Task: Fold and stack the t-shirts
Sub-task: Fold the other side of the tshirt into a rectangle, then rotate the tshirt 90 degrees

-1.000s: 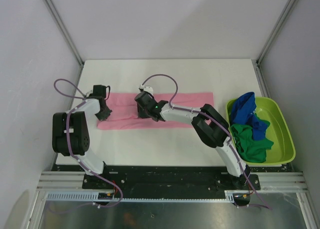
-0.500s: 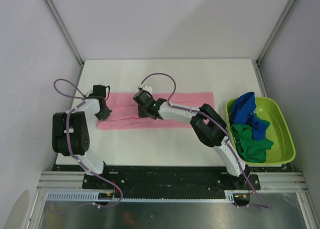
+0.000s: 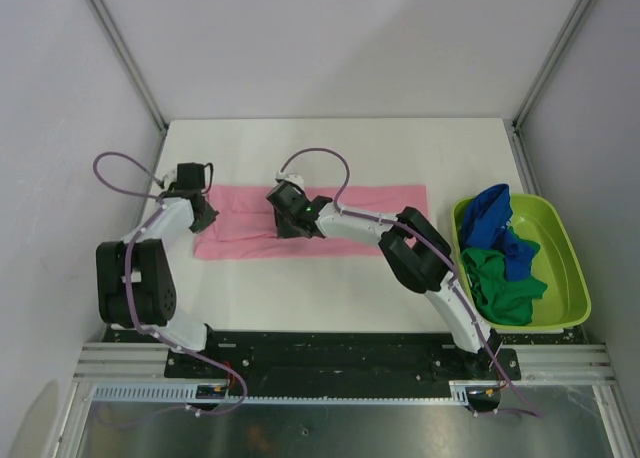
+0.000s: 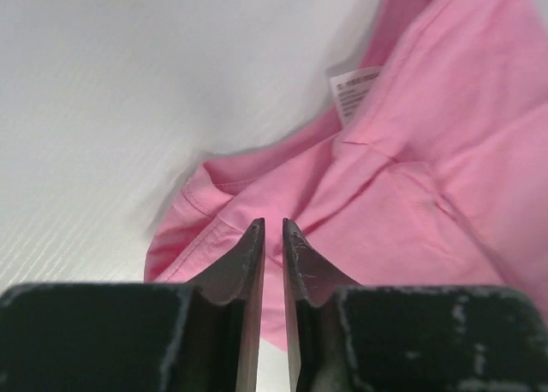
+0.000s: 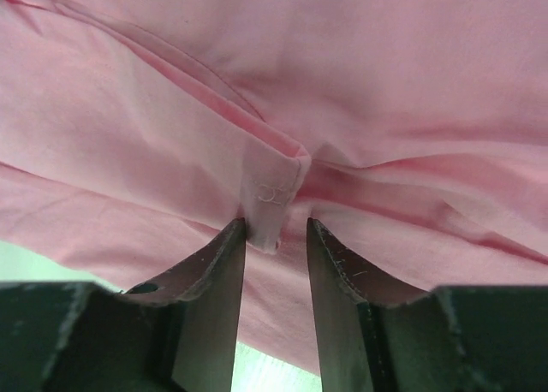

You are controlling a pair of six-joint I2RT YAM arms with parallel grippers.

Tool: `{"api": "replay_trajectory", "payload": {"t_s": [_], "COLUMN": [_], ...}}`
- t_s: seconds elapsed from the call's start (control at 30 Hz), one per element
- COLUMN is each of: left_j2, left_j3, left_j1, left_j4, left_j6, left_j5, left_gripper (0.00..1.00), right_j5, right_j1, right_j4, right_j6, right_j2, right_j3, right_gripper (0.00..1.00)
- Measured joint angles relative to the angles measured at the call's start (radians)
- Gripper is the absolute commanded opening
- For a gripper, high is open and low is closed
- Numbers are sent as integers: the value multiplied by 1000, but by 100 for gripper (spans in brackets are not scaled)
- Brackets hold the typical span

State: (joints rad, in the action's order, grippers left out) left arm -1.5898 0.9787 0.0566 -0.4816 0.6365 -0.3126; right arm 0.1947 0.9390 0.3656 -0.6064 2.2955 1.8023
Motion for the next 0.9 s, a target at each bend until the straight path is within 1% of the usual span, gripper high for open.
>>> {"api": "replay_trajectory", "payload": {"t_s": [0.1,0.2,0.33,0.43,0.57,0.9], "left_j2": [72,129,153,138,74,-53], "left_j3": [5,5,5,3,2,-54], "left_j1": [0,-10,-54,-110,-157,-137], "left_j4": [0,0,1,1,10,47], "left_j6": [2,12,50,87,141,222], "left_j5": [5,19,49,75,111,106], "left_gripper": [18,18,18,18,18,18], "right_j5": [-1,-1,0,-2,-4,-31], "right_j1": [-7,-29,-82,-140,-203,-216], "right_j4": [11,22,15,-9,-40,-52], "right_j6": [2,2,6,12,22,51], "right_j2": [-6,-36,-122,-182,-205,-190], "right_j3": [0,-10,-61,-108,-158,-258], "right_gripper": [43,41,38,36,35,31]}}
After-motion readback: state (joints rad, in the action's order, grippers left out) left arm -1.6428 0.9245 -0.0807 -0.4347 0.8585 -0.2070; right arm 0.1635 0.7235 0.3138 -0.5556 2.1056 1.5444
